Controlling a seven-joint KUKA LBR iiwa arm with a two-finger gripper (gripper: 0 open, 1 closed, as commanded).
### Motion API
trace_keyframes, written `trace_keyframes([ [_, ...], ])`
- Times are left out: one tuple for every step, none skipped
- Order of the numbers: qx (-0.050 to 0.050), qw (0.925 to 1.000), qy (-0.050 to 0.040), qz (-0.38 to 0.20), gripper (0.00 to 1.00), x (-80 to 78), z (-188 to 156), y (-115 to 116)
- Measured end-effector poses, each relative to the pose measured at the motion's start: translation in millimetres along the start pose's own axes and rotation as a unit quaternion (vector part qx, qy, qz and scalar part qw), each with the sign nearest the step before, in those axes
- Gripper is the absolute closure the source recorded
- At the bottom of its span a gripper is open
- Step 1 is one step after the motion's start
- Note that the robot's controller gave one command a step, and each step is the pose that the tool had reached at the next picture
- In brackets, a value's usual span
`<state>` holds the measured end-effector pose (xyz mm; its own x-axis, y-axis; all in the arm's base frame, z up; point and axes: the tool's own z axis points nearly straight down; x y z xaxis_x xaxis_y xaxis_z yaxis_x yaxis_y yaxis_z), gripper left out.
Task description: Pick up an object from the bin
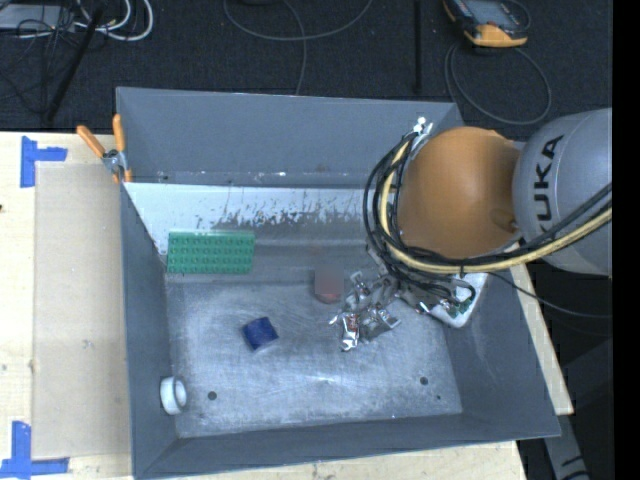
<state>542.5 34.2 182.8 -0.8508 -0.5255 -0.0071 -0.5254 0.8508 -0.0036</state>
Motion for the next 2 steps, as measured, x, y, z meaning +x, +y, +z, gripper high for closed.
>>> trace_keyframes([
  [-0.002, 1.0, 0.0033, 0.001, 1.0, 1.7, 4, 1],
  [-0.001, 0.9999, 0.001, 0.01, 1.0, 0.2, -47, -2],
])
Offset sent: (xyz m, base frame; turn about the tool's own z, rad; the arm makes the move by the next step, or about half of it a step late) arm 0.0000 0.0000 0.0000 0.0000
